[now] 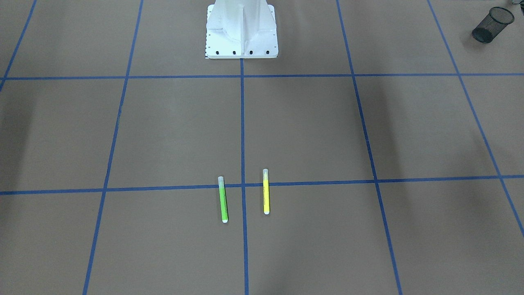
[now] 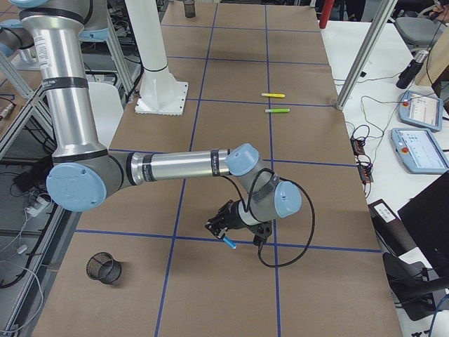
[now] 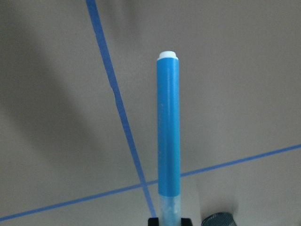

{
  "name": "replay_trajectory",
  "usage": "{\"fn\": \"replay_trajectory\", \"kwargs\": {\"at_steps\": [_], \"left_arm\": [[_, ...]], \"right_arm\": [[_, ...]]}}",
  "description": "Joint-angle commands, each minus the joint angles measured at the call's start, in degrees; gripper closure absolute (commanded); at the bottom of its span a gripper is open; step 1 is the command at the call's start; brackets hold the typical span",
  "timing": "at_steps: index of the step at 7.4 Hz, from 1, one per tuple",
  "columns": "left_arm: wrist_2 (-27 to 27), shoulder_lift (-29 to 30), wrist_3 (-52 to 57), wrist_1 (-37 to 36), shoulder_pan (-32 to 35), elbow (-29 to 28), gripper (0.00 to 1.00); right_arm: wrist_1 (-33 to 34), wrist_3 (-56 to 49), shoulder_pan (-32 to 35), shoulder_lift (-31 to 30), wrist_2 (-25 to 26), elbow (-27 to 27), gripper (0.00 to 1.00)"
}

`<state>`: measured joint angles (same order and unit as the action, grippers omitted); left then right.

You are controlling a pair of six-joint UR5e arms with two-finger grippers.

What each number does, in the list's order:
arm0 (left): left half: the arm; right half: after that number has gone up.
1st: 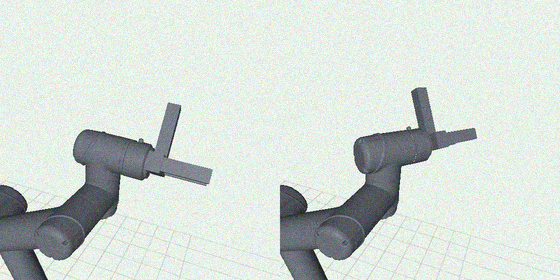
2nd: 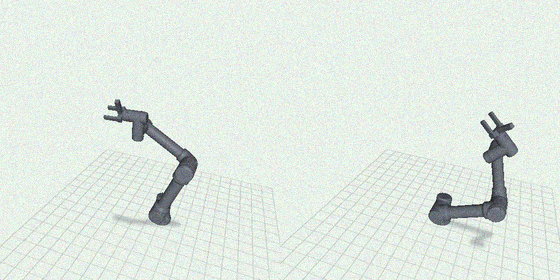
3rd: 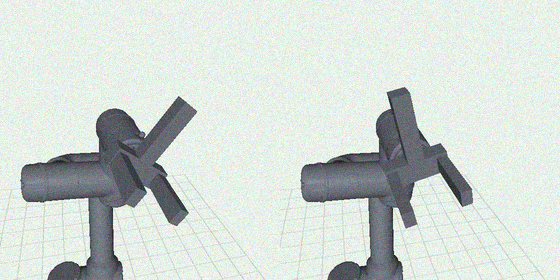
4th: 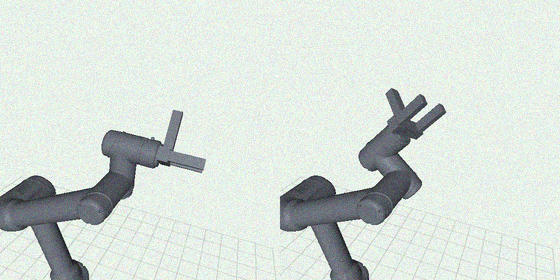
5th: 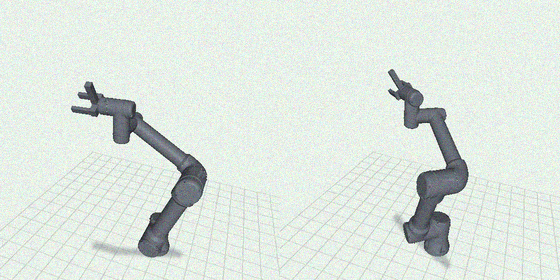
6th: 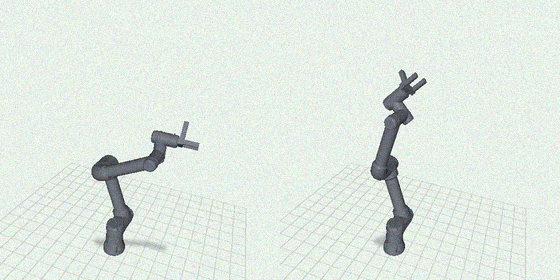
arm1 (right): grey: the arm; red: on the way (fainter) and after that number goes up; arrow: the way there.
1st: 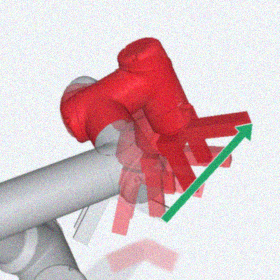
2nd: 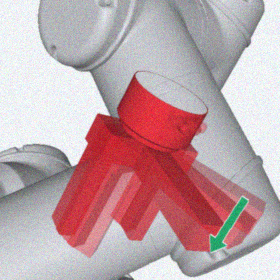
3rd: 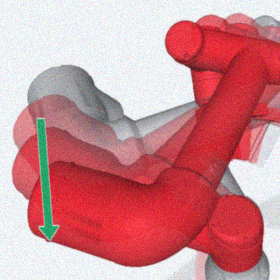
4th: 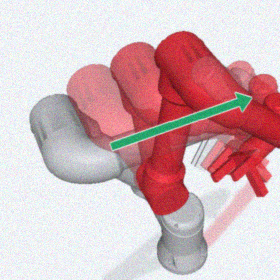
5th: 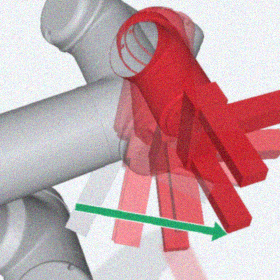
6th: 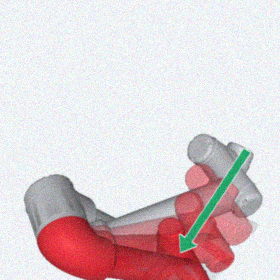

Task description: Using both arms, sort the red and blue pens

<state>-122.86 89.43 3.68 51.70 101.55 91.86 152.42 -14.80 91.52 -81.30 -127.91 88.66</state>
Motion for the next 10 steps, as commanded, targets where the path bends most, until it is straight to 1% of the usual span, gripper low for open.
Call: {"fn": "replay_trajectory", "kwargs": {"at_steps": [1, 2, 3, 4, 5, 6, 7, 9, 10], "left_arm": [[-0.4, -10.9, 2.2, -1.9, 3.0, 3.7, 1.0], [-0.7, -15.2, 4.6, -1.9, 4.9, 4.7, 1.0], [-0.7, -19.2, 5.8, -3.1, 7.1, 6.0, 1.0], [-0.6, -21.4, 6.8, -7.0, 9.5, 8.2, 1.0], [-0.5, -22.6, 10.9, -10.5, 12.9, 8.9, 1.0], [-0.1, -22.6, 12.7, -15.0, 13.8, 8.9, 1.0], [0.0, -22.7, 14.8, -17.9, 13.9, 8.6, 1.0], [0.0, -24.9, 15.0, -18.3, 13.9, 6.8, 1.0], [0.0, -25.1, 15.0, -18.3, 13.9, 5.2, 1.0]], "right_arm": [[10.5, -3.9, 2.9, -0.4, -3.4, -0.1, 1.0], [10.0, -7.6, 3.2, -2.9, -5.7, -0.1, 1.0], [10.1, -15.1, 3.7, -4.9, -6.0, 0.1, 1.0], [10.2, -16.1, 4.0, -5.1, -5.7, -0.2, 1.0], [10.1, -15.9, 4.0, -5.7, -5.5, -0.4, 1.0], [10.5, -15.8, 4.2, -6.6, -5.2, 0.0, 1.0], [10.4, -15.8, 4.2, -7.3, -5.2, 0.1, 1.0], [10.4, -12.8, 4.0, -6.6, -5.2, 0.0, 1.0], [10.3, -12.4, 4.0, -6.5, -5.2, 0.0, 1.0]]}}
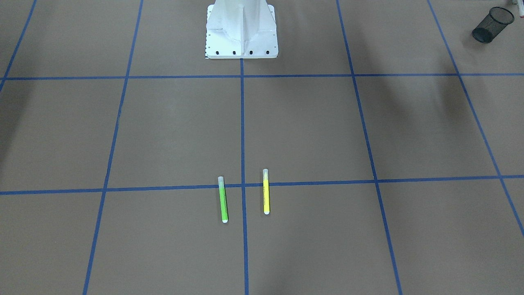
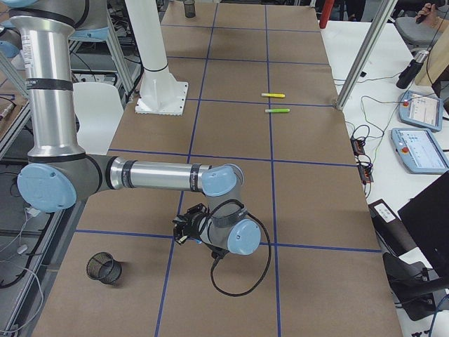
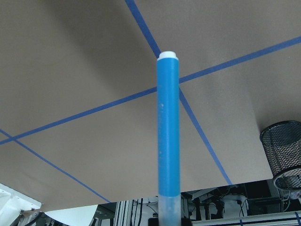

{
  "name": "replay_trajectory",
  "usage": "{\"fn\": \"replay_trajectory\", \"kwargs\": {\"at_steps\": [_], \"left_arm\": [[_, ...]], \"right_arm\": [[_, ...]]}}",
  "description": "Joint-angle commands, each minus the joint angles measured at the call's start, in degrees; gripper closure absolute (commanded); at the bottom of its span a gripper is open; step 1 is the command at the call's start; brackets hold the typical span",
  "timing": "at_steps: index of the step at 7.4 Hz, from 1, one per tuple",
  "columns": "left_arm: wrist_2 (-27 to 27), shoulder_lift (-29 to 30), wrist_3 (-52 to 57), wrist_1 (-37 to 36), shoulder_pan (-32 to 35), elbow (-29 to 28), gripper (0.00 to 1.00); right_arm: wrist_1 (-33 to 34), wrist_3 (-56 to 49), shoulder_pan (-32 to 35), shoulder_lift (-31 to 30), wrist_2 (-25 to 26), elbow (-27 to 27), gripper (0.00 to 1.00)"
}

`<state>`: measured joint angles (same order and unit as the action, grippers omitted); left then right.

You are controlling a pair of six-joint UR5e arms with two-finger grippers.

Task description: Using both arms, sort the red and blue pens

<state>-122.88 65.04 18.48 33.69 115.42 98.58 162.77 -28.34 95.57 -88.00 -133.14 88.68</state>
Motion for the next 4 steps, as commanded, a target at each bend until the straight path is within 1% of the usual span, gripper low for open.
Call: {"fn": "replay_trajectory", "kwargs": {"at_steps": [1, 2, 4], "left_arm": [[0.1, -0.7, 1.1, -0.3, 0.1, -3.1, 1.0], [0.0, -0.4, 1.5, -0.3, 0.2, -5.7, 1.0], [-0.2, 0.3, 1.6, 0.1, 0.2, -8.9, 1.0]], "right_arm": [[-0.1, 1.3, 0.0, 0.2, -0.2, 0.0, 1.0], [-0.1, 1.2, 0.0, 0.2, -0.2, 0.1, 1.0], [-0.2, 1.2, 0.0, 0.2, -0.3, 0.1, 1.0]]}}
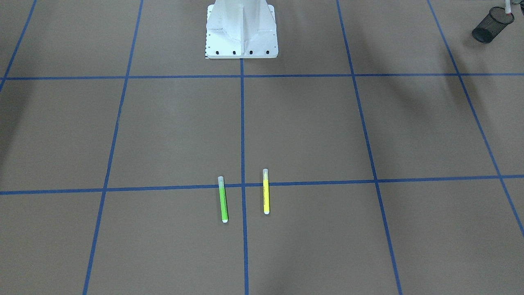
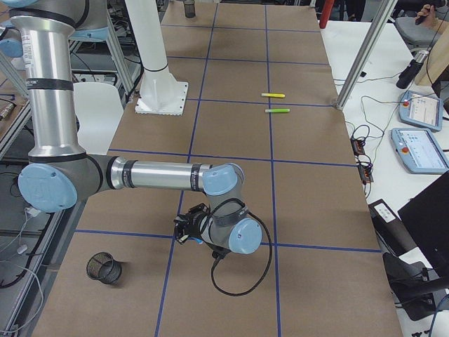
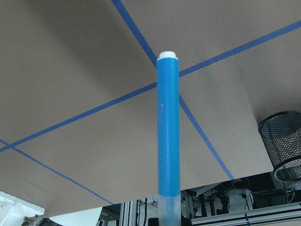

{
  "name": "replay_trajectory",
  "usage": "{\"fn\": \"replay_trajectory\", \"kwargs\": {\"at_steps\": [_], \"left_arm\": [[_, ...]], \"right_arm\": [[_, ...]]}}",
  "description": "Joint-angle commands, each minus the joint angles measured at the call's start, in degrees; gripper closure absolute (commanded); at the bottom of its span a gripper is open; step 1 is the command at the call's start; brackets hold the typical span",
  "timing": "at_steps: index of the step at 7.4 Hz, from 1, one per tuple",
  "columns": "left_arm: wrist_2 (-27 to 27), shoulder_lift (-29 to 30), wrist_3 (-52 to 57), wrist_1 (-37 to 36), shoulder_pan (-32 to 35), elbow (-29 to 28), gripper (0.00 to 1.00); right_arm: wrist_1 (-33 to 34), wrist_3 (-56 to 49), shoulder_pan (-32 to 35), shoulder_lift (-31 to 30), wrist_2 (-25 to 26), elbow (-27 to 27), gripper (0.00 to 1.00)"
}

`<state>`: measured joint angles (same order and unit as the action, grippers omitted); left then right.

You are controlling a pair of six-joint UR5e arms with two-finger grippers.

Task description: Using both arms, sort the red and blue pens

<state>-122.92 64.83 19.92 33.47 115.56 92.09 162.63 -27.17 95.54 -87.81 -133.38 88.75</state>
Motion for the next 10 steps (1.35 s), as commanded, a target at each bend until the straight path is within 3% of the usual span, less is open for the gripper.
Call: {"fn": "replay_trajectory", "kwargs": {"at_steps": [1, 3, 4, 5, 8, 10], "left_arm": [[-0.5, 1.3, 0.1, 0.6, 0.0, -4.1, 1.0], [-0.7, 3.4, -0.4, 0.9, 0.0, -5.9, 1.0], [-0.7, 4.4, 0.0, 1.9, 0.0, -7.9, 0.79], [-0.7, 4.3, 0.0, 2.9, 0.0, -8.8, 0.04], [-0.7, 5.1, 0.1, 2.7, 0.0, -7.8, 0.0], [-1.2, 10.9, 0.1, 2.0, 0.0, -7.1, 0.0]], "right_arm": [[-0.1, 0.0, 0.0, 0.0, 0.0, 0.0, 1.0], [-0.1, -0.1, 0.0, 0.0, 0.1, 0.2, 1.0], [-0.1, 0.0, 0.0, 0.0, 0.2, 0.3, 1.0], [-0.1, 0.0, 0.0, 0.0, 0.3, 0.3, 1.0], [-0.1, -0.1, 0.0, -0.3, 0.3, 0.3, 1.0], [-0.1, -0.2, 0.2, -0.7, 0.4, 0.4, 1.0]]}}
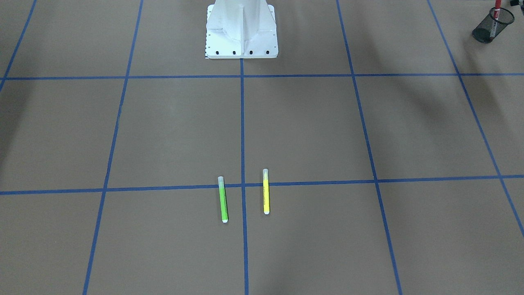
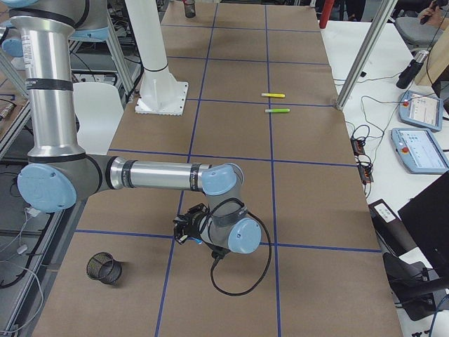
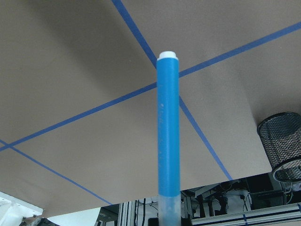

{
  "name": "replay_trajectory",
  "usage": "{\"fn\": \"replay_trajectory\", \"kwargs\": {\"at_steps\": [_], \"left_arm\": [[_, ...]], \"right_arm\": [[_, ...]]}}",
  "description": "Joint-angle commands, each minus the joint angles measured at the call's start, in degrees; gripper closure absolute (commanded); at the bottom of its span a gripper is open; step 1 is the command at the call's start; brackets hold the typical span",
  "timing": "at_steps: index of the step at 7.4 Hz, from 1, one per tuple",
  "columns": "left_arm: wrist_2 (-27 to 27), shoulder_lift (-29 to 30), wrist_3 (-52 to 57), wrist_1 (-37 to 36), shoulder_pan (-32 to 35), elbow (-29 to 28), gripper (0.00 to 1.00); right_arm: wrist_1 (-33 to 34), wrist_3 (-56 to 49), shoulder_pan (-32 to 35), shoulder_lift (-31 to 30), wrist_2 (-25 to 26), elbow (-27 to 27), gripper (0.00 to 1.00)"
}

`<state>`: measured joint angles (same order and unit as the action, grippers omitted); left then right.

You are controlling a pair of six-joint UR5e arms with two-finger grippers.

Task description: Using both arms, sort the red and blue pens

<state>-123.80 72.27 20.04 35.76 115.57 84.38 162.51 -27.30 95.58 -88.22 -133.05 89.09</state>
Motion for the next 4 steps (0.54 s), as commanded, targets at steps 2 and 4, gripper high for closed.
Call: {"fn": "replay_trajectory", "kwargs": {"at_steps": [2, 4], "left_arm": [[-1.0, 11.7, -0.1, -0.2, 0.0, 1.2, 0.0], [-4.7, 18.1, 0.0, 2.0, -0.3, 3.1, 0.0]], "right_arm": [[0.2, -0.6, 1.5, -2.1, 0.7, 0.0, 1.0], [0.3, -0.8, 3.1, -5.3, 3.8, 0.0, 1.0]]}}
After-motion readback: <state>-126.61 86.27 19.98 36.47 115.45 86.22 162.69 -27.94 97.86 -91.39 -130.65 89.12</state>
